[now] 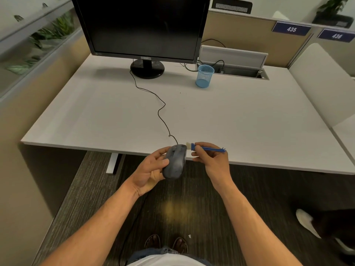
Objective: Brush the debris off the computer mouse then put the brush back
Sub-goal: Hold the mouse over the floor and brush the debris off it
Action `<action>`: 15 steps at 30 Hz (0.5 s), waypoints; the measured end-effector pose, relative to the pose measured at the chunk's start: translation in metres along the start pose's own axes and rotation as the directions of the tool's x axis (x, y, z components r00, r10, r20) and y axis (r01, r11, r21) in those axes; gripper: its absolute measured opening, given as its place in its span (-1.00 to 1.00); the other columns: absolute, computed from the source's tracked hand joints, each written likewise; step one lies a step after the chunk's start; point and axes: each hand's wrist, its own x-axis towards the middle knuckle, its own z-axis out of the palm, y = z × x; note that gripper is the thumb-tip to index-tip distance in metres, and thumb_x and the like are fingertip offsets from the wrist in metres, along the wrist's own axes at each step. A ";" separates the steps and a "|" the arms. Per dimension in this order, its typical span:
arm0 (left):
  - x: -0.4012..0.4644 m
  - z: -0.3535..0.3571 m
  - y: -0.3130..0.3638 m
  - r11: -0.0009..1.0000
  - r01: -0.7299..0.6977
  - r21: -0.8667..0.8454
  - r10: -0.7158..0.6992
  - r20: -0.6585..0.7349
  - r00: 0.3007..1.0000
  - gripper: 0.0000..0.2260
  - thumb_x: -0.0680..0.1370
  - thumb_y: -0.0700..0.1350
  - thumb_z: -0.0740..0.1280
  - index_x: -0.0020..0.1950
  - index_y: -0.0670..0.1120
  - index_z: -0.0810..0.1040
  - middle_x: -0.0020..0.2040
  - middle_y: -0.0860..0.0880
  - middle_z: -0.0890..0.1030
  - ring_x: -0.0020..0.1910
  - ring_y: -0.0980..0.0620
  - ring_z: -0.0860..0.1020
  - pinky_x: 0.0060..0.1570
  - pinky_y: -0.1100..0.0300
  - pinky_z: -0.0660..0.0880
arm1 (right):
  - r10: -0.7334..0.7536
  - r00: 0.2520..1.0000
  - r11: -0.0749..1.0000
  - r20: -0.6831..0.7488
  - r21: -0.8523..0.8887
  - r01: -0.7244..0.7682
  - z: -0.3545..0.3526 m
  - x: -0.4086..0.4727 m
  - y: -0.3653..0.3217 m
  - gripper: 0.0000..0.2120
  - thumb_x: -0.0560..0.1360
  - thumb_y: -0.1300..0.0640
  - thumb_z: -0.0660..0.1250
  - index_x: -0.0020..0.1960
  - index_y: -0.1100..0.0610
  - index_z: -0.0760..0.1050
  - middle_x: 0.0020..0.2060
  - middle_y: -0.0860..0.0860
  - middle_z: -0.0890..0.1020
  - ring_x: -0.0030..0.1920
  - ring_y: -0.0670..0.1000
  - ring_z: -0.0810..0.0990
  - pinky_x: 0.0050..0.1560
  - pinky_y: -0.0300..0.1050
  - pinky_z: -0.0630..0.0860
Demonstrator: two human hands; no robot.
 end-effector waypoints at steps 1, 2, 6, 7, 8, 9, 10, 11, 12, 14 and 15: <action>0.000 0.000 0.000 1.000 -0.005 0.002 0.005 -0.008 1.000 -0.18 0.31 0.01 0.64 0.48 -0.15 0.38 0.39 -0.15 0.53 0.31 -0.14 0.55 0.04 0.06 0.61 | -0.005 1.000 1.000 0.019 -0.017 0.005 0.001 -0.002 0.001 -0.89 0.57 0.16 0.43 0.05 0.00 0.69 -0.08 -0.02 0.75 -0.04 0.01 0.74 -0.07 -0.22 0.64; 0.000 0.000 0.000 1.000 -0.010 0.002 0.010 -0.016 1.000 -0.18 0.30 0.01 0.64 0.47 -0.15 0.38 0.38 -0.15 0.54 0.30 -0.14 0.56 0.03 0.06 0.62 | -0.008 0.999 1.000 0.031 -0.024 0.009 0.002 -0.004 0.002 -0.88 0.57 0.16 0.43 0.04 -0.01 0.69 -0.07 -0.02 0.75 -0.04 0.01 0.74 -0.07 -0.21 0.65; 0.001 -0.001 -0.001 1.000 -0.023 -0.014 0.022 -0.051 0.998 -0.19 0.27 0.01 0.66 0.44 -0.14 0.43 0.35 -0.17 0.56 0.26 -0.14 0.58 0.00 0.05 0.62 | -0.003 0.999 1.000 0.034 0.029 0.002 0.002 -0.016 0.004 -0.87 0.55 0.20 0.43 0.05 0.04 0.69 -0.06 0.04 0.75 -0.03 0.05 0.74 -0.03 -0.16 0.67; 0.001 -0.001 -0.001 1.000 -0.022 -0.020 0.021 -0.060 0.998 -0.19 0.26 0.01 0.66 0.43 -0.14 0.44 0.35 -0.17 0.56 0.26 -0.14 0.58 -0.01 0.05 0.63 | 0.001 0.999 0.999 0.041 0.040 -0.003 0.002 -0.019 0.005 -0.87 0.55 0.22 0.43 0.05 0.05 0.69 -0.06 0.05 0.75 -0.02 0.06 0.74 -0.02 -0.16 0.67; 0.002 0.000 -0.002 0.999 -0.022 -0.024 0.020 -0.070 0.997 -0.18 0.25 0.01 0.67 0.43 -0.14 0.44 0.34 -0.17 0.57 0.25 -0.15 0.59 -0.02 0.05 0.63 | 0.003 0.999 0.999 0.051 0.044 -0.005 0.003 -0.023 0.005 -0.86 0.55 0.23 0.43 0.05 0.06 0.69 -0.06 0.06 0.75 -0.02 0.07 0.74 -0.02 -0.16 0.67; 0.003 0.000 -0.002 0.999 -0.024 -0.028 0.021 -0.081 0.996 -0.17 0.24 0.01 0.67 0.43 -0.14 0.44 0.34 -0.17 0.57 0.25 -0.15 0.59 -0.02 0.05 0.63 | 0.004 0.998 0.999 0.062 0.044 -0.007 0.003 -0.027 0.006 -0.86 0.55 0.24 0.43 0.04 0.06 0.70 -0.06 0.07 0.75 -0.02 0.08 0.74 -0.02 -0.15 0.67; 0.003 0.000 -0.002 0.999 -0.027 -0.030 0.024 -0.092 0.995 -0.16 0.23 0.01 0.68 0.43 -0.14 0.43 0.33 -0.17 0.57 0.25 -0.15 0.59 -0.02 0.05 0.63 | 0.005 0.997 0.999 0.073 0.043 -0.008 0.003 -0.031 0.007 -0.85 0.54 0.24 0.43 0.05 0.06 0.70 -0.06 0.08 0.75 -0.02 0.08 0.74 -0.01 -0.14 0.67; 0.004 0.000 -0.003 0.999 -0.033 -0.031 0.029 -0.101 0.994 -0.16 0.23 0.01 0.68 0.43 -0.14 0.43 0.33 -0.17 0.58 0.25 -0.15 0.59 -0.02 0.05 0.63 | 0.004 0.997 0.999 0.081 0.042 -0.008 0.003 -0.036 0.007 -0.86 0.52 0.23 0.44 0.05 0.07 0.70 -0.06 0.08 0.76 -0.02 0.09 0.74 0.00 -0.13 0.67; 0.005 0.000 -0.003 0.999 -0.038 -0.032 0.034 -0.108 0.994 -0.16 0.23 0.01 0.68 0.43 -0.14 0.43 0.32 -0.17 0.58 0.25 -0.15 0.59 -0.02 0.05 0.63 | 0.001 0.996 0.999 0.089 0.043 -0.005 0.003 -0.040 0.008 -0.86 0.50 0.20 0.44 0.05 0.08 0.70 -0.07 0.08 0.76 -0.02 0.09 0.74 0.00 -0.14 0.66; 0.005 -0.001 -0.003 0.998 -0.044 -0.035 0.039 -0.118 0.992 -0.18 0.23 0.01 0.68 0.42 -0.13 0.44 0.30 -0.16 0.60 0.24 -0.15 0.60 -0.02 0.05 0.63 | -0.010 0.994 0.999 0.109 0.051 0.004 0.001 -0.049 0.009 -0.82 0.46 0.15 0.45 0.05 0.08 0.70 -0.06 0.08 0.76 -0.03 0.09 0.74 -0.01 -0.16 0.66; 0.006 -0.002 -0.003 0.998 -0.045 -0.038 0.040 -0.123 0.992 -0.18 0.24 0.00 0.67 0.42 -0.13 0.45 0.30 -0.16 0.60 0.24 -0.15 0.60 -0.02 0.05 0.63 | -0.018 0.992 0.999 0.125 0.053 0.011 0.000 -0.053 0.010 -0.81 0.46 0.14 0.45 0.06 0.07 0.70 -0.05 0.08 0.76 -0.03 0.09 0.74 -0.01 -0.16 0.65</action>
